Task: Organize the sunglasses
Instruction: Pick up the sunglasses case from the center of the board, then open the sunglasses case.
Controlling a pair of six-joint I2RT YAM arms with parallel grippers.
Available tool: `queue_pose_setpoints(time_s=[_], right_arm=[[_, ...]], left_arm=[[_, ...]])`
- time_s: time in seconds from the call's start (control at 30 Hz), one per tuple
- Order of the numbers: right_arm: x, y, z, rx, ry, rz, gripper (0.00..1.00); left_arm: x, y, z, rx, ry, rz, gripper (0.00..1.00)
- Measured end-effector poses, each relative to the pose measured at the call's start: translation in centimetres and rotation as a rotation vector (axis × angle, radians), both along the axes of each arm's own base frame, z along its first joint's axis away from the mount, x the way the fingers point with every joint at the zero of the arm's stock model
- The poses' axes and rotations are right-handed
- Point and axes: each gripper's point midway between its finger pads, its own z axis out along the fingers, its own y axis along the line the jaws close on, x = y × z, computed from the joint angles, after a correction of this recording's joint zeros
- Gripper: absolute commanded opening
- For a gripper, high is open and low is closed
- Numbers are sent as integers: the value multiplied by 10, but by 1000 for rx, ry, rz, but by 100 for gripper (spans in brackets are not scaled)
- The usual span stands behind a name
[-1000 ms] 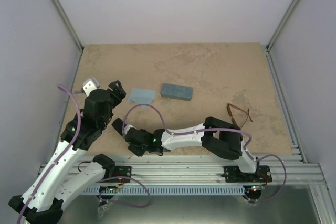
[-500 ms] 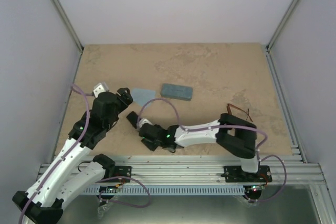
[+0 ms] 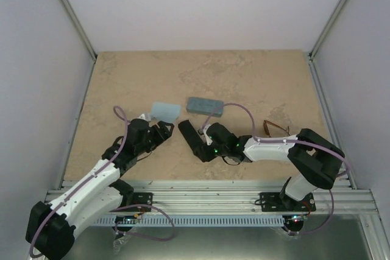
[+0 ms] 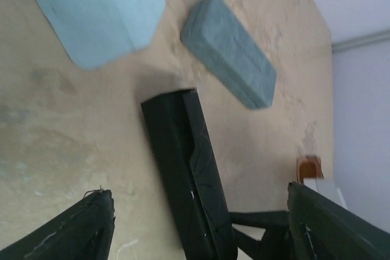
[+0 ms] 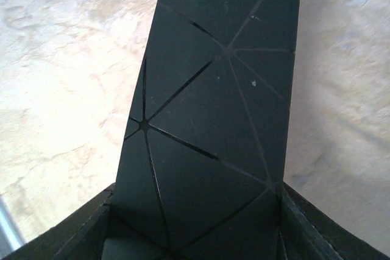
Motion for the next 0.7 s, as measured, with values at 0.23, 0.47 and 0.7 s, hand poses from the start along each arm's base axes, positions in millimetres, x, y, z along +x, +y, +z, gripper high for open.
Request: queue_pose_setpoints(time_s=[0.23,0.47,0.7], right_arm=[[-13,6,12,164,133,21,45],[-19,11,21,267,228,36,44],[-22,16,26,313,272,51,42]], left_arm=[[-13,-28,-39,-124,94,-115,62],[-12,-40,-51,-175,132,-145,44],[-9,-43,-64,-183,166,-133,36]])
